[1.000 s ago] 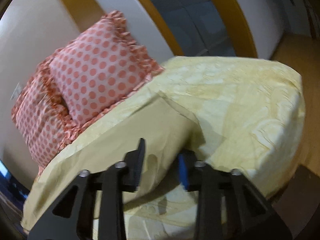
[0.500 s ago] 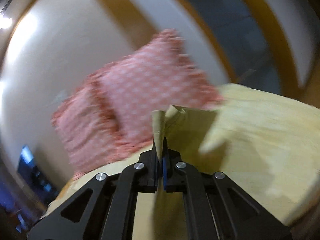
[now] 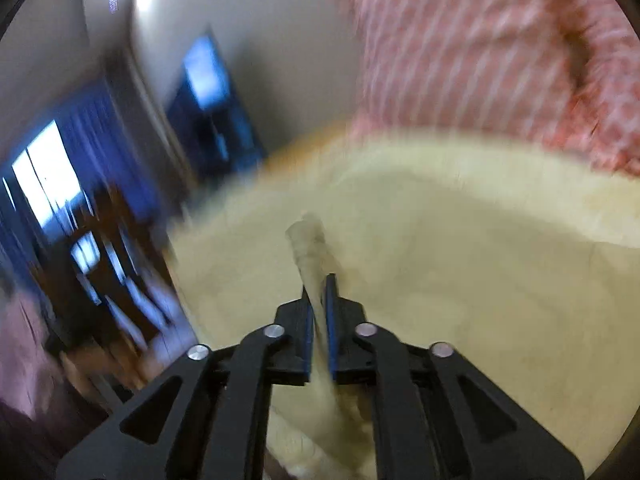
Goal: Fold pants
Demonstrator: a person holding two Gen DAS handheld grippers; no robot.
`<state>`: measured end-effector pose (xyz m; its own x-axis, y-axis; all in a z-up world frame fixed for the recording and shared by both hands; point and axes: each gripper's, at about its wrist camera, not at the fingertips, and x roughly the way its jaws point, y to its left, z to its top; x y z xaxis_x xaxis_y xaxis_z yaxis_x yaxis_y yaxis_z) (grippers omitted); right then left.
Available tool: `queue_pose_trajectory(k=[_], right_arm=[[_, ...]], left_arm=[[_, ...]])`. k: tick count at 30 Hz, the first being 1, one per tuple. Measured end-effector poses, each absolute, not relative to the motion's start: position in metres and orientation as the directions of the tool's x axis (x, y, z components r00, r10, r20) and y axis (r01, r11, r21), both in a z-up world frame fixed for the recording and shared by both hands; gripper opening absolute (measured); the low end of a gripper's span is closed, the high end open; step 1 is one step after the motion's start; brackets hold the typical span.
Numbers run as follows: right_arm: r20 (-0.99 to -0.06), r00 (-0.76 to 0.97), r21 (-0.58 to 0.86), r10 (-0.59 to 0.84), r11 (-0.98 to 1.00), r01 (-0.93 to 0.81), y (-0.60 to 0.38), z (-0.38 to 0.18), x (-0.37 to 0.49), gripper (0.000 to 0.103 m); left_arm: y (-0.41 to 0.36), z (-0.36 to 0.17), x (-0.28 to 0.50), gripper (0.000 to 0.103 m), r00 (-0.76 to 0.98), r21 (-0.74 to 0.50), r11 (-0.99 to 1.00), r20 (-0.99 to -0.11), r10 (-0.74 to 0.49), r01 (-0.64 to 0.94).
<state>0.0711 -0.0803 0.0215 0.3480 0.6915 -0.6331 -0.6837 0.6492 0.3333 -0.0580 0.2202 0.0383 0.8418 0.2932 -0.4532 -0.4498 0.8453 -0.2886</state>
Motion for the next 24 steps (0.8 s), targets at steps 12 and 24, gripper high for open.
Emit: queue_pose_trajectory(k=[12,24], right_arm=[[-0.67,0.52,0.149,0.529,0.783,-0.604,-0.082,0.018,0.08,0.058],[-0.67,0.48,0.16,0.567,0.741,-0.652,-0.088,0.022,0.059,0.07]], left_arm=[[0.277,0.024,-0.068,0.069,0.779,-0.29,0.762,-0.473,0.412,-0.58],[0.309,0.008,-0.028,0.072,0.776,-0.35,0.755,-0.546,0.316,-0.554]])
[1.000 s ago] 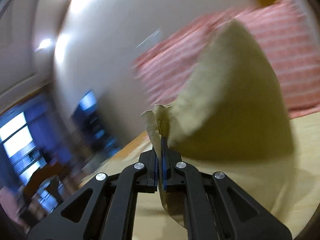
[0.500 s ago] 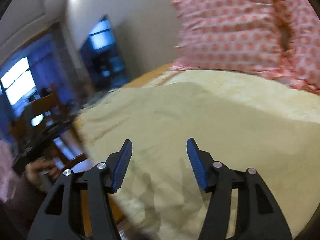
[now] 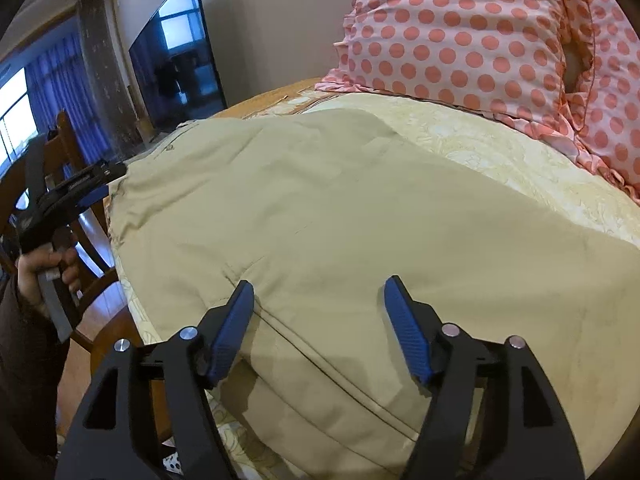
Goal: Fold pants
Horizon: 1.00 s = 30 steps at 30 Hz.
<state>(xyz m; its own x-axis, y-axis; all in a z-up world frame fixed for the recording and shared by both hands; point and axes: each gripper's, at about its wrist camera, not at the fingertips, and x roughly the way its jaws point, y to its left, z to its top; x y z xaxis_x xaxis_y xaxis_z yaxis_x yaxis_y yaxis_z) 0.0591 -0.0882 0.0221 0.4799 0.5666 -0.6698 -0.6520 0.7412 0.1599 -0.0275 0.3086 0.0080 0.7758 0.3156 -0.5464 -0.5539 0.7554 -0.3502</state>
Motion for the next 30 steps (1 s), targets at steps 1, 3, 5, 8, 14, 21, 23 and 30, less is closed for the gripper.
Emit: queue_pose_trajectory(k=[1,3,5,8,14,21,23,30], right_arm=[[-0.669,0.478,0.163,0.569,0.74,-0.653,-0.088,0.021,0.059,0.071],[-0.667,0.474,0.173,0.575,0.738,-0.653,-0.093,0.025,0.059,0.071],[-0.665,0.47,0.18,0.581,0.735,-0.654,-0.094,0.022,0.06,0.072],[-0.664,0.462,0.188,0.588,0.729,-0.658,-0.085,0.019,0.07,0.074],[-0.657,0.454,0.198,0.602,0.719,-0.667,-0.077,0.017,0.074,0.074],[-0.625,0.446,0.255,0.641,0.708,-0.659,-0.087,0.015,0.072,0.074],[-0.608,0.442,0.285,0.66,0.701,-0.654,-0.096,0.016,0.071,0.074],[-0.505,0.544,0.349,0.67,0.735,-0.581,-0.169,0.031,0.061,0.078]], left_arm=[[0.308,0.007,-0.026,0.074,0.774,-0.35,0.755,-0.551,0.313,-0.555],[0.303,0.007,-0.025,0.076,0.776,-0.358,0.755,-0.553,0.302,-0.549],[0.296,0.008,-0.026,0.078,0.801,-0.41,0.751,-0.541,0.257,-0.517],[0.282,0.008,-0.022,0.079,0.848,-0.51,0.749,-0.514,0.13,-0.423],[0.309,0.004,-0.02,0.067,0.877,-0.668,0.616,-0.473,0.082,-0.418],[0.355,-0.005,-0.027,0.006,0.853,-0.734,0.452,-0.501,0.144,-0.508],[0.349,0.007,-0.023,0.006,0.836,-0.685,0.502,-0.523,0.166,-0.528],[0.244,0.109,0.015,0.005,0.866,-0.406,0.821,-0.46,0.197,-0.402]])
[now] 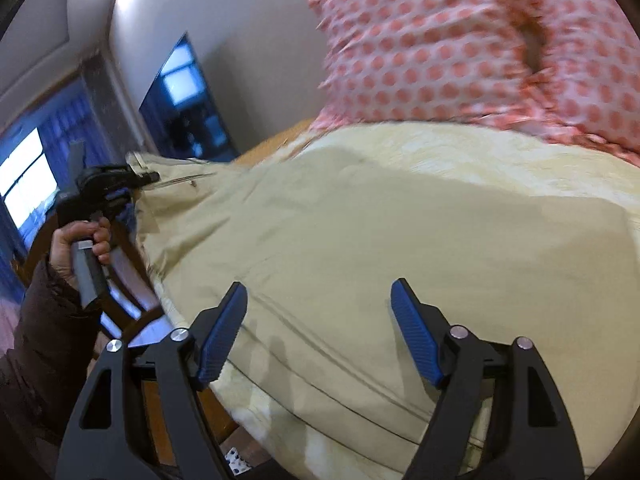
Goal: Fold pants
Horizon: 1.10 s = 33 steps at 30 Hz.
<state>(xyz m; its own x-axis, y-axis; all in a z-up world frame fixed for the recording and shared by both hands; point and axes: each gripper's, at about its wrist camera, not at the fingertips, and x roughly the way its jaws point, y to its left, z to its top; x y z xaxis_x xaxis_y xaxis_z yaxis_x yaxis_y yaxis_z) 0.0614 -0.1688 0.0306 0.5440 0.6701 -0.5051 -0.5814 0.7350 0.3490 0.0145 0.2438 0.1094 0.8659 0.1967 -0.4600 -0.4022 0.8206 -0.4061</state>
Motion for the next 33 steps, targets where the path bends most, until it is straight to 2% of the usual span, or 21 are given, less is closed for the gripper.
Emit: queue_pose_trajectory(k=[2,7,9,13,14,16,19,22,25,27,29,30,32,33], right_arm=[[-0.482,0.6,0.359,0.638,0.769,-0.529,-0.199,0.034,0.06,0.078],[-0.459,0.719,0.412,0.522,0.842,-0.348,-0.274,0.034,0.058,0.078],[-0.458,0.756,0.435,0.468,0.859,-0.269,-0.302,0.031,0.057,0.078],[-0.478,0.785,0.486,0.394,0.863,-0.138,-0.346,0.02,0.056,0.078],[-0.483,0.786,0.505,0.386,0.856,-0.109,-0.356,0.017,0.055,0.078],[-0.486,0.788,0.523,0.377,0.848,-0.083,-0.368,0.016,0.056,0.078],[-0.478,0.787,0.527,0.391,0.844,-0.1,-0.372,0.021,0.061,0.078],[-0.441,0.78,0.56,0.444,0.815,-0.148,-0.368,0.029,0.068,0.079],[-0.438,0.758,0.575,0.483,0.799,-0.176,-0.356,0.034,0.078,0.08],[-0.464,0.713,0.586,0.525,0.786,-0.197,-0.346,0.032,0.089,0.08],[-0.513,0.664,0.568,0.544,0.795,-0.212,-0.333,0.029,0.102,0.08],[-0.54,0.648,0.546,0.537,0.809,-0.216,-0.328,0.027,0.108,0.08],[-0.582,0.625,0.505,0.52,0.834,-0.223,-0.319,0.023,0.118,0.079],[-0.598,0.61,0.499,0.521,0.837,-0.225,-0.317,0.02,0.125,0.079]], left_arm=[[0.194,0.13,0.027,0.005,0.888,-0.339,0.89,-0.438,0.138,-0.305],[0.035,0.142,0.043,0.006,0.89,-0.221,0.973,-0.427,-0.159,0.068],[-0.021,0.124,0.044,0.006,0.847,-0.189,0.964,-0.465,-0.258,0.189],[-0.111,0.05,0.041,0.006,0.685,-0.113,0.921,-0.636,-0.354,0.372],[-0.118,0.036,0.038,0.006,0.664,-0.107,0.918,-0.659,-0.353,0.383],[-0.123,0.03,0.026,0.006,0.703,-0.038,0.927,-0.639,-0.31,0.374],[-0.117,0.049,0.016,0.005,0.735,-0.083,0.93,-0.589,-0.336,0.358],[-0.134,0.062,0.001,0.005,0.754,-0.067,0.916,-0.546,-0.366,0.396],[-0.158,0.043,0.001,0.007,0.715,-0.028,0.896,-0.592,-0.372,0.443],[-0.165,0.024,0.01,0.009,0.687,-0.005,0.893,-0.637,-0.349,0.449],[-0.157,0.025,0.008,0.011,0.679,-0.03,0.885,-0.631,-0.377,0.464],[-0.149,0.032,0.004,0.014,0.67,-0.058,0.878,-0.623,-0.403,0.475],[-0.125,0.052,-0.002,0.031,0.652,-0.14,0.861,-0.597,-0.468,0.49],[-0.103,0.063,-0.004,0.043,0.65,-0.192,0.856,-0.578,-0.494,0.479]])
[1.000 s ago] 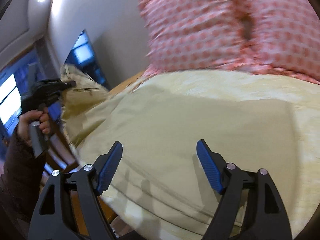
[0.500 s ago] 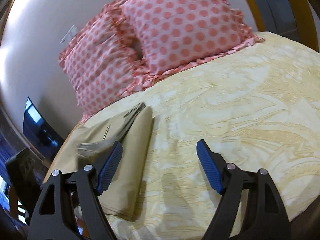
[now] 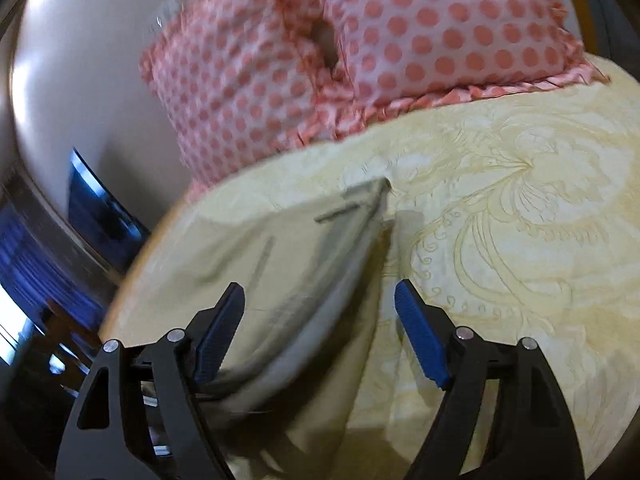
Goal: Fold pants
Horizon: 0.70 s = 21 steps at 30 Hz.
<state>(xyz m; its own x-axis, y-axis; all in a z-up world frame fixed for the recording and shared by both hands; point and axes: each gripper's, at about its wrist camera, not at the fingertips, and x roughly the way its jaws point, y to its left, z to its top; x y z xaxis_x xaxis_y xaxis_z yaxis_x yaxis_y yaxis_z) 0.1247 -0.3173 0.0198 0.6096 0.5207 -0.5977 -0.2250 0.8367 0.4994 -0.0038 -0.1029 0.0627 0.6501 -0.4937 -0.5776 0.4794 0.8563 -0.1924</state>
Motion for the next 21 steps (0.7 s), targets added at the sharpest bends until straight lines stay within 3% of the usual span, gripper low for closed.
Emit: queue_pose_trajectory(k=[2,5,7,9,10,18,21], right_arm=[[-0.619,0.582,0.504,0.527,0.835,-0.221,-0.316,0.015,0.134,0.073],[-0.649,0.546,0.505,0.53,0.837,-0.211,-0.315,0.005,0.145,0.072],[-0.639,0.547,0.514,0.542,0.829,-0.221,-0.316,0.003,0.148,0.071],[-0.626,0.525,0.539,0.577,0.806,-0.242,-0.315,0.002,0.15,0.058],[-0.62,0.517,0.548,0.591,0.797,-0.253,-0.314,0.001,0.15,0.056],[-0.627,0.498,0.537,0.599,0.795,-0.281,-0.313,0.002,0.159,0.052],[-0.624,0.483,0.537,0.614,0.786,-0.306,-0.314,0.004,0.158,0.048]], left_arm=[[-0.064,0.077,-0.001,0.049,0.671,-0.26,0.868,-0.553,-0.493,0.424],[0.003,0.088,0.016,0.053,0.712,-0.334,0.897,-0.552,-0.435,0.29],[0.045,0.085,0.042,0.054,0.725,-0.331,0.93,-0.6,-0.339,0.161],[0.072,0.075,0.064,0.054,0.701,-0.339,0.936,-0.645,-0.305,0.095],[0.086,0.067,0.076,0.053,0.674,-0.352,0.934,-0.677,-0.297,0.059],[0.093,0.038,0.122,0.056,0.562,-0.422,0.901,-0.724,-0.401,0.1],[0.089,0.031,0.14,0.063,0.524,-0.46,0.878,-0.719,-0.456,0.133]])
